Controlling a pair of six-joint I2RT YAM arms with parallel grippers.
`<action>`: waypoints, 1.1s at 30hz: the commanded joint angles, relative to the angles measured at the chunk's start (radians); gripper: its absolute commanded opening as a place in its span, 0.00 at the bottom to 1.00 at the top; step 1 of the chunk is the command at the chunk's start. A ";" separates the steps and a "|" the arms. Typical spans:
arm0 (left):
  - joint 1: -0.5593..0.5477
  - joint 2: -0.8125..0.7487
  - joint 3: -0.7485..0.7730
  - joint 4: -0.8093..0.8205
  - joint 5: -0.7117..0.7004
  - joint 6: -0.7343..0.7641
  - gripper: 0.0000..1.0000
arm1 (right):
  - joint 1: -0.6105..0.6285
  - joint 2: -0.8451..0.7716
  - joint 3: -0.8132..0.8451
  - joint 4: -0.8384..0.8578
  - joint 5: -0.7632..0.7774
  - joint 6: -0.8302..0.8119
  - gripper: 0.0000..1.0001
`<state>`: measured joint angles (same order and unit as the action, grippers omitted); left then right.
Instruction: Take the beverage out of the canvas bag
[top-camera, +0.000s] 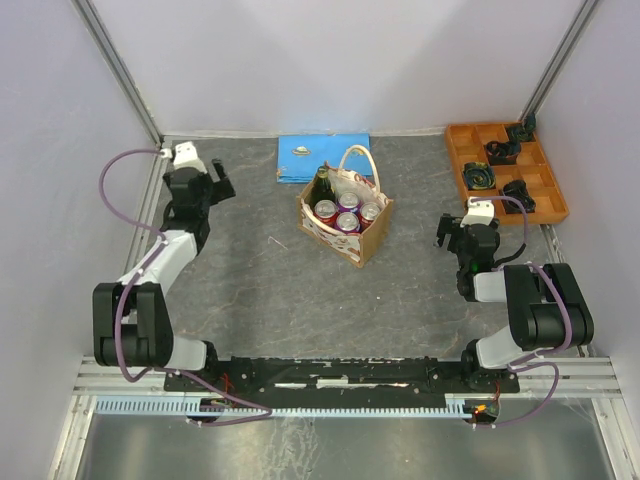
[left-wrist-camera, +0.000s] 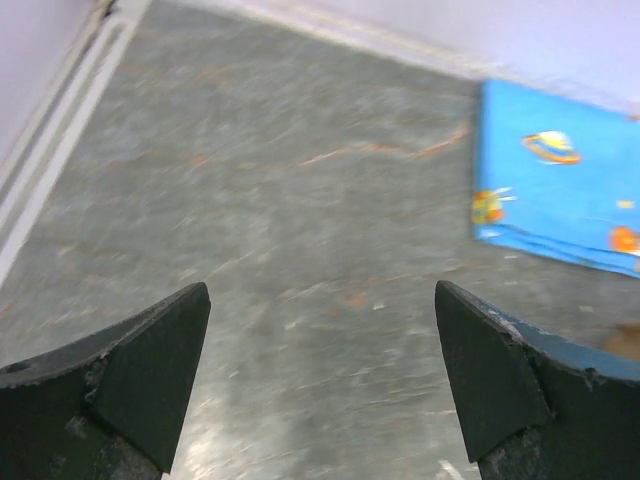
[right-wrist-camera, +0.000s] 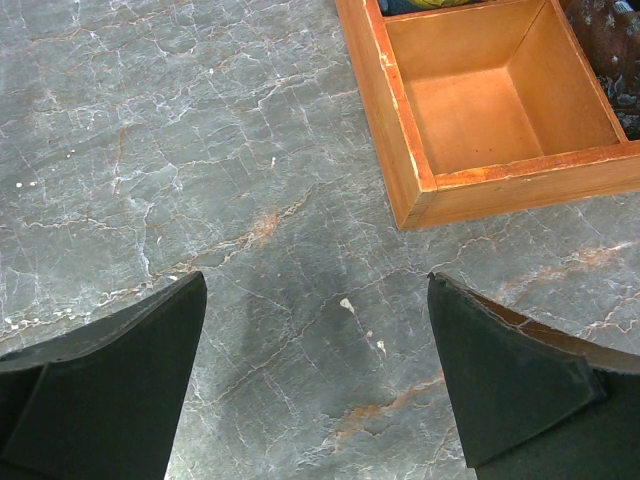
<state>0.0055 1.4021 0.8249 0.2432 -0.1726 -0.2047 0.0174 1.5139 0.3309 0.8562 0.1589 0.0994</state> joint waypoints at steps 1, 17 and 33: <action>-0.107 -0.019 0.130 0.003 0.071 0.081 0.99 | -0.001 -0.003 0.022 0.034 -0.004 -0.011 0.99; -0.326 0.180 0.417 0.000 0.591 0.210 0.11 | 0.000 -0.003 0.022 0.032 -0.004 -0.011 0.99; -0.483 0.298 0.559 -0.326 0.692 0.440 0.41 | 0.000 -0.003 0.022 0.033 -0.004 -0.011 0.99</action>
<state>-0.4808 1.6939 1.3312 0.0097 0.4774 0.1368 0.0174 1.5139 0.3309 0.8566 0.1585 0.0994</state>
